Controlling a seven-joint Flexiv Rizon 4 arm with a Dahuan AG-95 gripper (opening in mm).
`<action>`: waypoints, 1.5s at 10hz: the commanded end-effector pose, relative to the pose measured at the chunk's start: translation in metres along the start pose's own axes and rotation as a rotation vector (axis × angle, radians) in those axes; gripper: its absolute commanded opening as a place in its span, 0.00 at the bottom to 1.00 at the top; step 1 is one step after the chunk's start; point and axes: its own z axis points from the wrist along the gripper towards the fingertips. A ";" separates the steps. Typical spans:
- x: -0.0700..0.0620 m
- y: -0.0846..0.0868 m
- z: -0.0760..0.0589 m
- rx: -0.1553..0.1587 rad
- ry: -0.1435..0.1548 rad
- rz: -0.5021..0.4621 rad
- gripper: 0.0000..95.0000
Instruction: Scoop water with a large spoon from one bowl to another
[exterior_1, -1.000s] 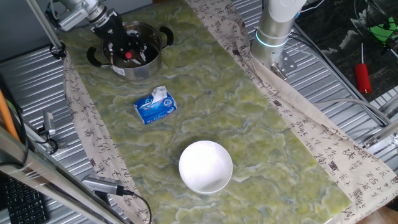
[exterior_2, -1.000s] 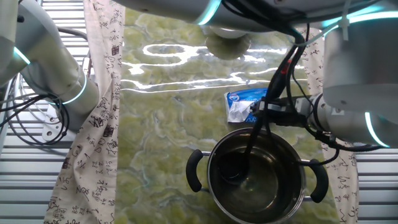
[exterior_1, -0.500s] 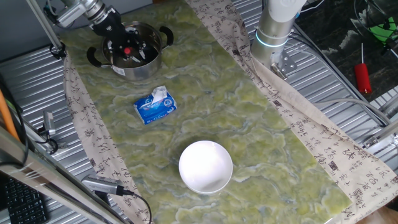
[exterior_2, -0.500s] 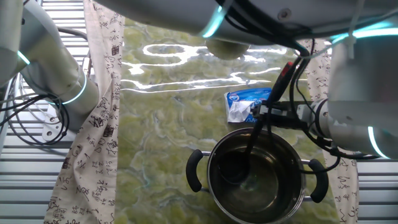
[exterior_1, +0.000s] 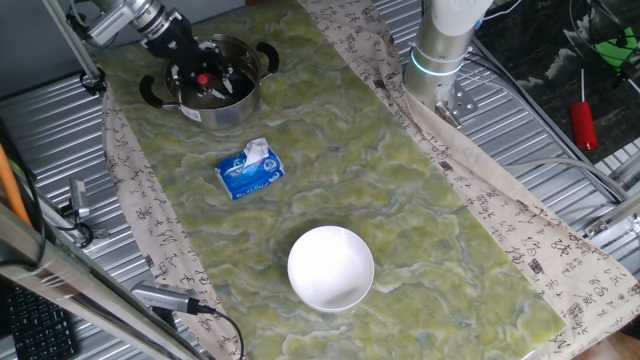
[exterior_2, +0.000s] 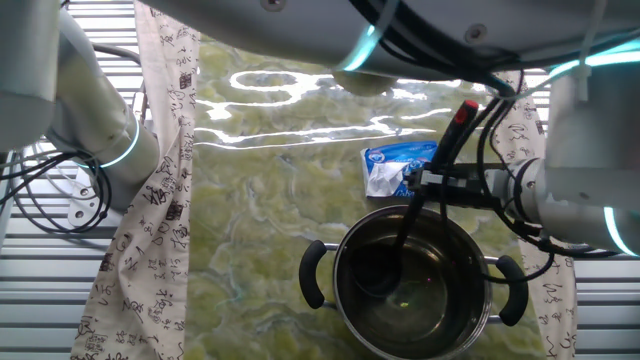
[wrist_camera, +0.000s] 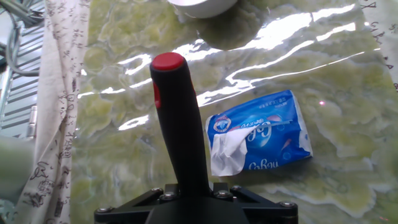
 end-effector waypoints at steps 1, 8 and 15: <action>0.002 0.000 -0.005 -0.009 0.006 -0.002 0.00; 0.005 0.002 -0.009 -0.030 0.000 -0.001 0.00; -0.003 0.015 -0.018 -0.071 -0.003 0.032 0.00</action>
